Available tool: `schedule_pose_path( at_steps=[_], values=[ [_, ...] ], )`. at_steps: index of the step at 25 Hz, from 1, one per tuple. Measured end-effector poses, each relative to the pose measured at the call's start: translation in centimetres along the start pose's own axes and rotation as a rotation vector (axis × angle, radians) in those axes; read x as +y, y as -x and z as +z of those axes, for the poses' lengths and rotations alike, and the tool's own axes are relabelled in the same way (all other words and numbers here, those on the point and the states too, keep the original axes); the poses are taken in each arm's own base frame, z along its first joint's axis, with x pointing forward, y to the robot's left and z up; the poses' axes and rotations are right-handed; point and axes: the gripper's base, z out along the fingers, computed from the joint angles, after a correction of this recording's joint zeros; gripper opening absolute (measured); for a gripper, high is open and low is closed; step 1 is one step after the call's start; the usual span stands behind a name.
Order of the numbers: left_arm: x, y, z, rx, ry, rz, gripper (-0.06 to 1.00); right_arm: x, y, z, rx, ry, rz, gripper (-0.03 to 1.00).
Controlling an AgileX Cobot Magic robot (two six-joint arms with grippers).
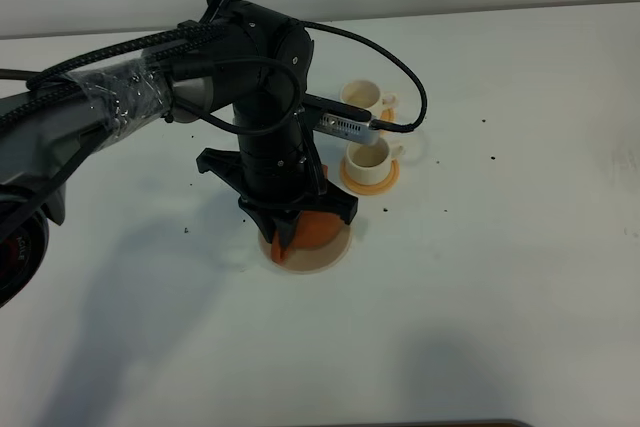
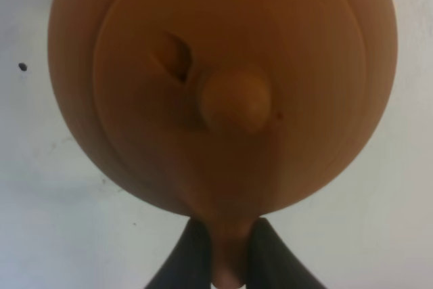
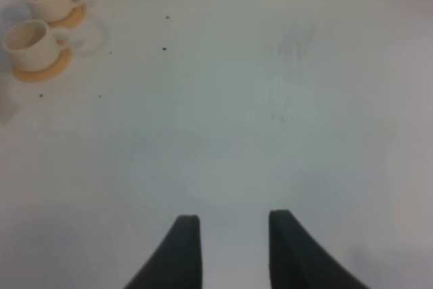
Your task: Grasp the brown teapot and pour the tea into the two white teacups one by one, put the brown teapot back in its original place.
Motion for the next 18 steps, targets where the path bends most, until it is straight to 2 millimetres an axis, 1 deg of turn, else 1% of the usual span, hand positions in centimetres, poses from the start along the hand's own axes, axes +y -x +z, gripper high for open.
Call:
schedule_pose_path(
  at_steps=[4,10,18],
  values=[
    [0.2,0.0,-0.1,-0.004,0.016,0.022,0.11,0.0,0.0,0.0,0.0,0.0,0.0,0.24],
    [0.2,-0.3,-1.2,-0.031,0.019,0.063,0.11,0.0,0.0,0.0,0.0,0.0,0.0,0.24],
    [0.5,-0.4,-1.5,-0.042,0.044,0.081,0.11,0.0,0.0,0.0,0.0,0.0,0.0,0.24]
  ],
)
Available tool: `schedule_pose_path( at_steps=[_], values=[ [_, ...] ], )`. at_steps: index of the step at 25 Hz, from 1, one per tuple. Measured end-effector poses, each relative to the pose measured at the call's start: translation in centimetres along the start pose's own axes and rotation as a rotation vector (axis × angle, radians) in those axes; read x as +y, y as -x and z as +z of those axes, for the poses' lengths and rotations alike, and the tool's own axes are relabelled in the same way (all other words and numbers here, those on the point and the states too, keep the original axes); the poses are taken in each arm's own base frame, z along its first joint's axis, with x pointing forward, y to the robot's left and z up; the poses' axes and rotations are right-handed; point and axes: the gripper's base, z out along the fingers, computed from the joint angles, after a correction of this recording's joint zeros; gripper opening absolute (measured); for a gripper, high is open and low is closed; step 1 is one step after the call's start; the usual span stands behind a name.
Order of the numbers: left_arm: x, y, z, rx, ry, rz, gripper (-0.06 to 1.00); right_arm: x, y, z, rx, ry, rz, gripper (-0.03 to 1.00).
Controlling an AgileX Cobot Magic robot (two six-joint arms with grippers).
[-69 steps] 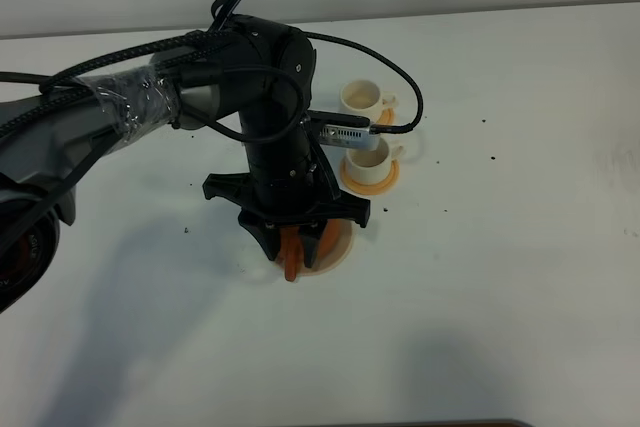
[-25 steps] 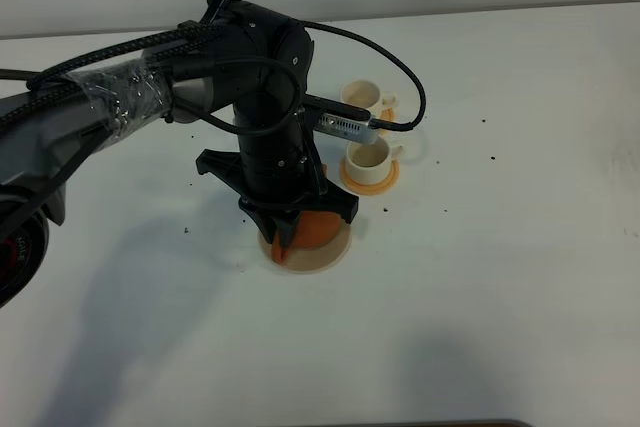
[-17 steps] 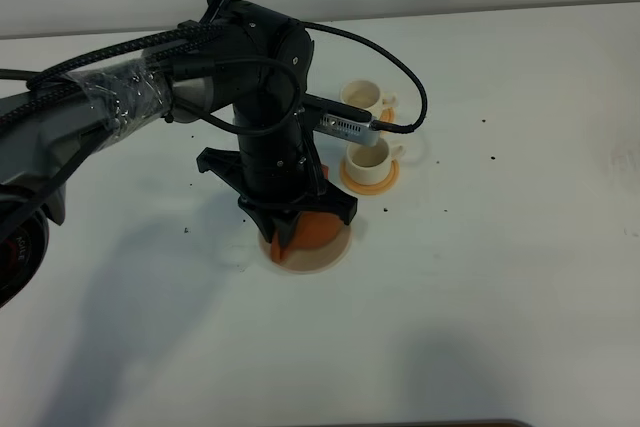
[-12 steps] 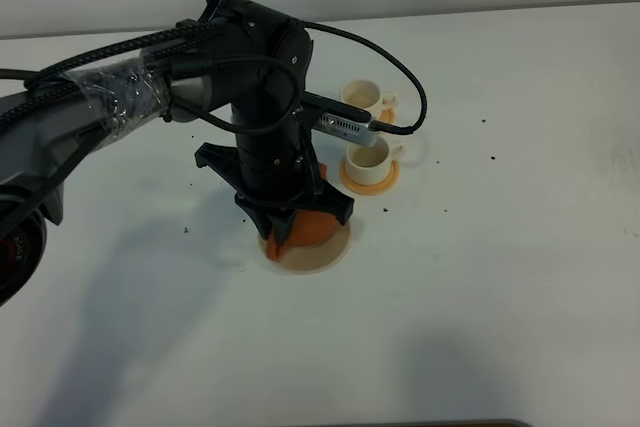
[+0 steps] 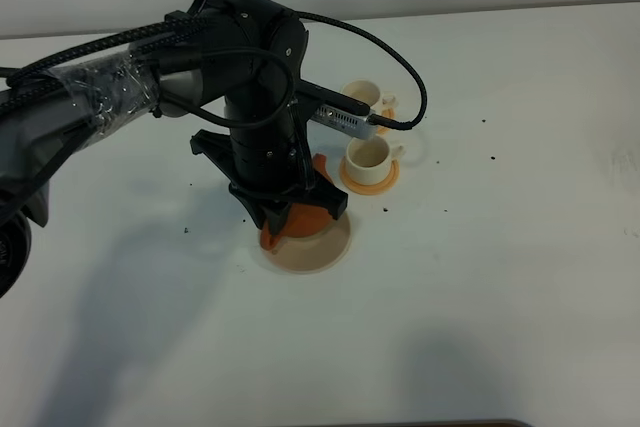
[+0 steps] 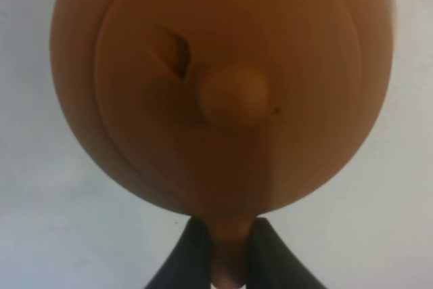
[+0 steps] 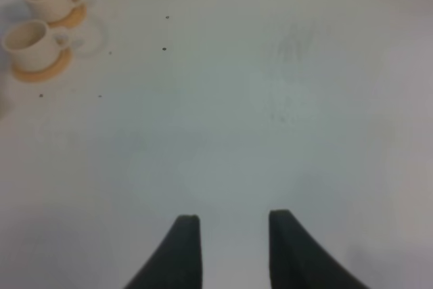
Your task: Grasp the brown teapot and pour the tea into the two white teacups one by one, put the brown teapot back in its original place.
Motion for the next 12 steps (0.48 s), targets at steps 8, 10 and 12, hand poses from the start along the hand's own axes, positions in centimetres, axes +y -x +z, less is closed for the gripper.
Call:
schedule_pose_path(
  at_steps=[8,10,12],
  values=[
    [1.3,-0.4,-2.9,-0.081,0.073,0.078,0.11,0.0,0.0,0.0,0.0,0.0,0.0,0.24],
    [1.9,-0.4,-3.6,-0.103,0.092,0.087,0.11,0.0,0.0,0.0,0.0,0.0,0.0,0.24],
    [2.4,-0.2,-4.1,-0.118,0.102,0.108,0.11,0.0,0.0,0.0,0.0,0.0,0.0,0.24]
  ],
)
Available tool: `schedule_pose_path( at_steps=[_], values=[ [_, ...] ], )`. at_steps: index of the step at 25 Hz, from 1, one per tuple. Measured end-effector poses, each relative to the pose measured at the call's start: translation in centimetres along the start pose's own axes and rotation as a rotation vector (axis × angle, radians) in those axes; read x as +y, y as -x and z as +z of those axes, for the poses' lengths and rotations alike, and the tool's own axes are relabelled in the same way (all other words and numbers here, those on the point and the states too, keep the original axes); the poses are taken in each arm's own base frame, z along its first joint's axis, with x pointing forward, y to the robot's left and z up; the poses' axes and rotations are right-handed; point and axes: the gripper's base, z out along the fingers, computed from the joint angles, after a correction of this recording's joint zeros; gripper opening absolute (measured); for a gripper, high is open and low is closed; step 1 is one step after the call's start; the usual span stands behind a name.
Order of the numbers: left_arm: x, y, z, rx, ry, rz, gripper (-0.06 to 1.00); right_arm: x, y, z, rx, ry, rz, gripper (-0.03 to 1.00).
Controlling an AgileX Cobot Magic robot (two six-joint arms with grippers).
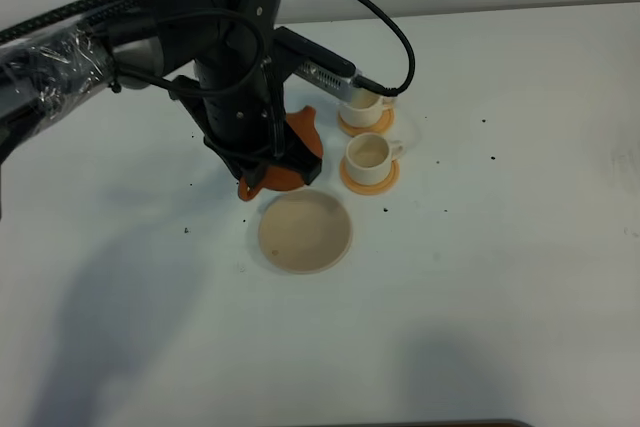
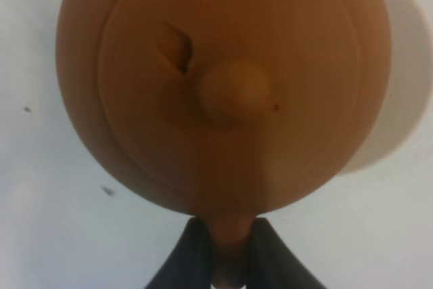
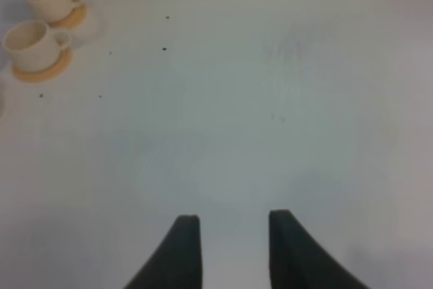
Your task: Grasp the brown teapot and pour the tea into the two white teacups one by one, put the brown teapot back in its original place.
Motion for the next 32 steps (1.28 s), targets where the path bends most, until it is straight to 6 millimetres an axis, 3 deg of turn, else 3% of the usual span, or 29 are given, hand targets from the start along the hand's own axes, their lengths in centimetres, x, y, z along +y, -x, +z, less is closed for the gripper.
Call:
schedule_pose_path(
  at_steps=[19,26,32],
  values=[
    [2.7,1.5,-0.3,-0.144,0.175,0.521,0.11,0.0,0.0,0.0,0.0,0.0,0.0,0.24],
    [3.0,2.4,1.8,-0.113,0.222,0.663,0.11,0.0,0.0,0.0,0.0,0.0,0.0,0.24],
    [3.4,3.2,2.2,-0.162,0.266,0.733,0.11,0.0,0.0,0.0,0.0,0.0,0.0,0.24]
  ],
)
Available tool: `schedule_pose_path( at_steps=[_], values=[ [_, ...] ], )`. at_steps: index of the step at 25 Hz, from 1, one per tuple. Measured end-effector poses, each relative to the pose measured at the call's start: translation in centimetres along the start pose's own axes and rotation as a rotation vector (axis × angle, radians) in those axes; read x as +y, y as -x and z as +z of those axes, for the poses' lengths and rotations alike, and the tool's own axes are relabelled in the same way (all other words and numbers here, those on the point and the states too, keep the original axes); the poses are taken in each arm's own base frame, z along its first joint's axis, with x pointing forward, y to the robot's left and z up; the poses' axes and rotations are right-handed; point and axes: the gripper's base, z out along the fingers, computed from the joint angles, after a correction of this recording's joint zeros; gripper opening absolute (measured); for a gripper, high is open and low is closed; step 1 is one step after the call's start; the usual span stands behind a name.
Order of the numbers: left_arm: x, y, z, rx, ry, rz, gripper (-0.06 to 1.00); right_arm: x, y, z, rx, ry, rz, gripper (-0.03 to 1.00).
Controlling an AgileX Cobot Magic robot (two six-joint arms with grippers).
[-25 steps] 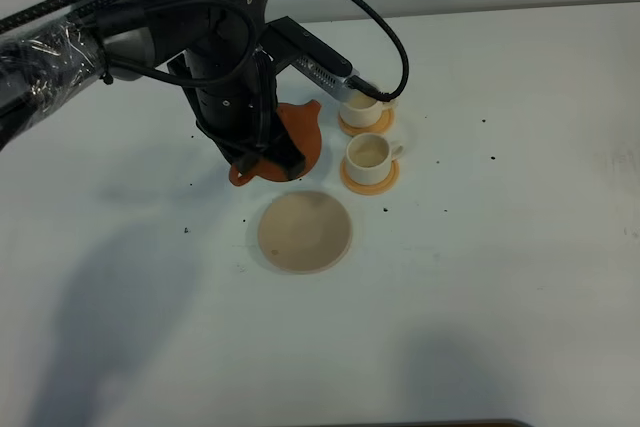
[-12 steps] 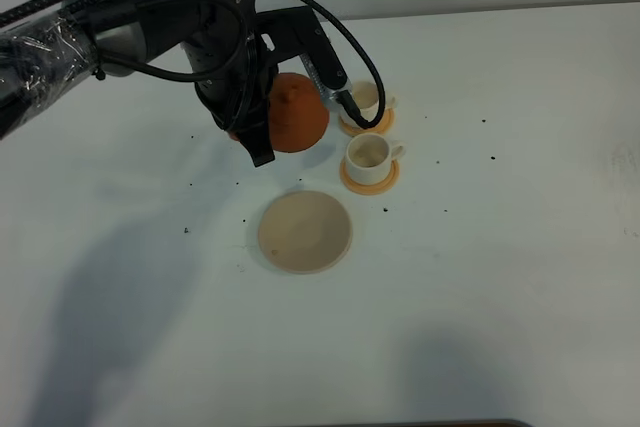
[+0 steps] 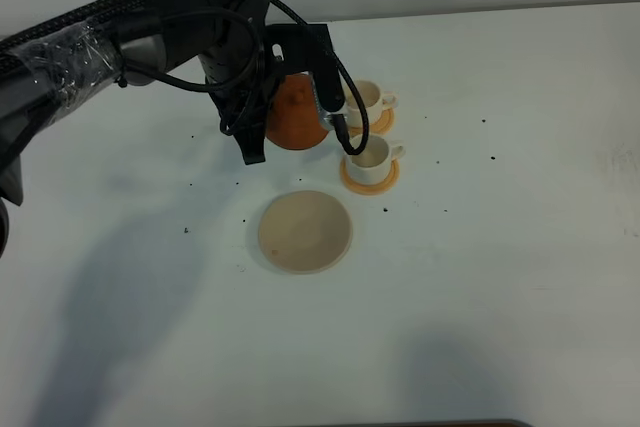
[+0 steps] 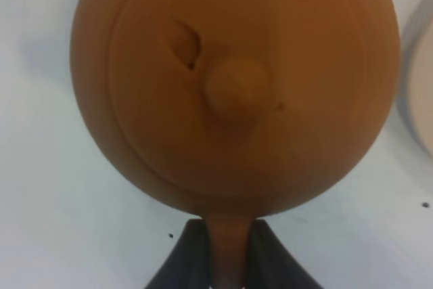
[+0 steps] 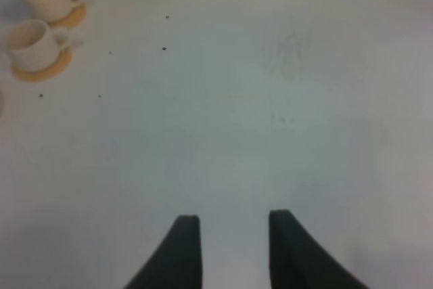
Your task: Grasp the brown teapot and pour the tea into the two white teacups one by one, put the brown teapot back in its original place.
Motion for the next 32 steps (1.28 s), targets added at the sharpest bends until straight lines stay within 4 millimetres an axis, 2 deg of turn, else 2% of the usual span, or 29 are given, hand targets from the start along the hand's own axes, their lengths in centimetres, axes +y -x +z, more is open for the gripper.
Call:
schedule_pose_path(
  at_steps=[11,24,32],
  values=[
    [0.0,1.0,4.1,0.003,0.049,0.113,0.11,0.0,0.0,0.0,0.0,0.0,0.0,0.24],
    [0.8,1.7,5.0,-0.019,0.166,0.241,0.11,0.0,0.0,0.0,0.0,0.0,0.0,0.24],
    [0.7,2.9,4.8,-0.047,0.231,0.32,0.11,0.0,0.0,0.0,0.0,0.0,0.0,0.24]
  ],
)
